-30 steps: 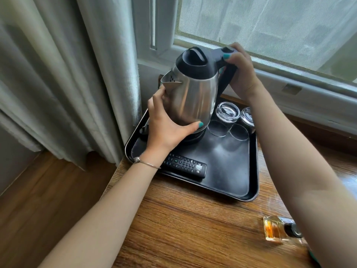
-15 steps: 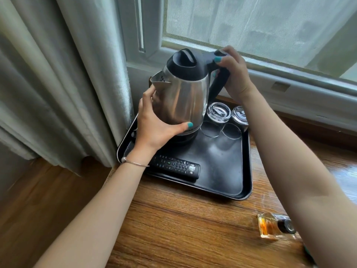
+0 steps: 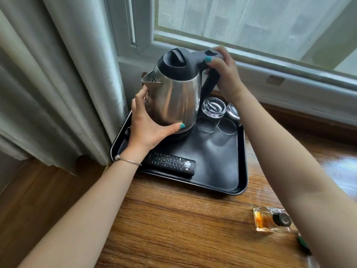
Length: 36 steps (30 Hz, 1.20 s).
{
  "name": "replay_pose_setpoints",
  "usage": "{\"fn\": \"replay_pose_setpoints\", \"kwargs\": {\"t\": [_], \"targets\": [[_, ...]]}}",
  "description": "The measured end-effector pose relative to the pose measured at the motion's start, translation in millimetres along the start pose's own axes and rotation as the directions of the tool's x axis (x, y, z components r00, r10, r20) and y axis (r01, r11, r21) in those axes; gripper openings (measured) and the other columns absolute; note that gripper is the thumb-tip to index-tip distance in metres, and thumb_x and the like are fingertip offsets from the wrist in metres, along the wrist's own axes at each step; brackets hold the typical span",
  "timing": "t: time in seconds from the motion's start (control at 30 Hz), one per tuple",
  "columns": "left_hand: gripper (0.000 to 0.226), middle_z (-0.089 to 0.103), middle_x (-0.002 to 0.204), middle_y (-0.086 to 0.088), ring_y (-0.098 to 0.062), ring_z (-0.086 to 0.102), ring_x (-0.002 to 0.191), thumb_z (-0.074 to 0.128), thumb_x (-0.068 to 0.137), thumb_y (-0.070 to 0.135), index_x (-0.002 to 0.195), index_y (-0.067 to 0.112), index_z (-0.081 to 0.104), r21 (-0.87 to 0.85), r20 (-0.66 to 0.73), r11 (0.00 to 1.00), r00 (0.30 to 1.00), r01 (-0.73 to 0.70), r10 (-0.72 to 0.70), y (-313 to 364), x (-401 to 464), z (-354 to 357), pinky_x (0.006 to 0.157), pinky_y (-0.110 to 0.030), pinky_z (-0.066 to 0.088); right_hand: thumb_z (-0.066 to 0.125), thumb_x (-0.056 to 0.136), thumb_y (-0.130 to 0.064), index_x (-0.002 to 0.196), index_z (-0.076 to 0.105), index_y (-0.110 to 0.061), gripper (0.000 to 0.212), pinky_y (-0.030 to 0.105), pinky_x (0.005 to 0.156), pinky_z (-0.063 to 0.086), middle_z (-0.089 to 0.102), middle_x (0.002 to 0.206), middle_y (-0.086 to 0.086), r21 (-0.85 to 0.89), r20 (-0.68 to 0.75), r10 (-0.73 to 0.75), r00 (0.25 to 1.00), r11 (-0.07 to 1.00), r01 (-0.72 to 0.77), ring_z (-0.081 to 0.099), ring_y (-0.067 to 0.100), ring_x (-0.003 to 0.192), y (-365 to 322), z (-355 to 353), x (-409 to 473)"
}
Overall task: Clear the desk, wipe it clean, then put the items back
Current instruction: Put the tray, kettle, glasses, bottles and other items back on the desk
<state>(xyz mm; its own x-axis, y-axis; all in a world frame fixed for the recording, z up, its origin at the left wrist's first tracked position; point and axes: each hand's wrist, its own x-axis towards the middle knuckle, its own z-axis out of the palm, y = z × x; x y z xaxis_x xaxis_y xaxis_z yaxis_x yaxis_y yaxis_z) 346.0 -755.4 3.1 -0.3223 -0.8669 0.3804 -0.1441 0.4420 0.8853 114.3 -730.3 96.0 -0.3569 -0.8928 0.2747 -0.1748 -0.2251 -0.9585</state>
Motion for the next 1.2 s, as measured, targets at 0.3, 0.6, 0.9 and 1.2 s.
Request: {"fn": "replay_pose_setpoints", "kwargs": {"t": [0.3, 0.6, 0.9, 1.2], "targets": [[0.141, 0.0, 0.162, -0.008, -0.017, 0.004, 0.15, 0.085, 0.055, 0.055, 0.152, 0.025, -0.013, 0.189, 0.114, 0.981, 0.991, 0.041, -0.064, 9, -26, -2, 0.121, -0.036, 0.013, 0.08, 0.06, -0.059, 0.138, 0.043, -0.017, 0.096, 0.032, 0.109, 0.034, 0.053, 0.13, 0.001, -0.834, -0.111, 0.055, 0.992, 0.538, -0.123, 0.037, 0.019, 0.127, 9, -29, -75], [0.081, 0.037, 0.129, -0.018, -0.024, 0.038, 0.124, 0.086, 0.068, 0.012, 0.132, 0.01, 0.036, 0.109, -0.048, 0.941, 0.944, -0.32, 0.326, 34, -89, 18, 0.107, -0.04, 0.039, 0.068, 0.059, -0.078, 0.131, 0.055, -0.037, 0.084, 0.037, 0.098, 0.032, 0.063, 0.126, -0.008, -0.972, -0.133, 0.112, 0.985, 0.178, -0.152, 0.046, 0.02, 0.118, 24, -25, -75], [0.088, 0.008, 0.161, 0.0, -0.015, 0.0, 0.149, 0.066, 0.085, 0.009, 0.153, 0.017, 0.013, 0.015, 0.53, 0.977, 0.83, -0.212, 0.172, 47, -59, 79, 0.121, -0.028, 0.004, 0.088, 0.061, -0.044, 0.146, 0.039, -0.022, 0.1, 0.033, 0.109, 0.033, 0.049, 0.139, 0.004, -0.839, -0.224, 0.131, 0.966, 0.478, -0.259, 0.041, 0.023, 0.13, 25, -62, -112], [0.097, -0.018, 0.158, 0.007, -0.022, -0.016, 0.148, 0.06, 0.082, 0.001, 0.154, 0.015, -0.003, 0.27, 0.531, 0.921, 0.841, -0.28, 0.1, 35, -40, 113, 0.119, -0.027, -0.005, 0.089, 0.064, -0.02, 0.124, 0.058, -0.019, 0.068, 0.031, 0.092, 0.052, 0.071, 0.104, 0.003, -0.616, -0.428, 0.167, 0.888, 0.665, -0.422, 0.067, 0.014, 0.092, 43, -76, -132]]}}
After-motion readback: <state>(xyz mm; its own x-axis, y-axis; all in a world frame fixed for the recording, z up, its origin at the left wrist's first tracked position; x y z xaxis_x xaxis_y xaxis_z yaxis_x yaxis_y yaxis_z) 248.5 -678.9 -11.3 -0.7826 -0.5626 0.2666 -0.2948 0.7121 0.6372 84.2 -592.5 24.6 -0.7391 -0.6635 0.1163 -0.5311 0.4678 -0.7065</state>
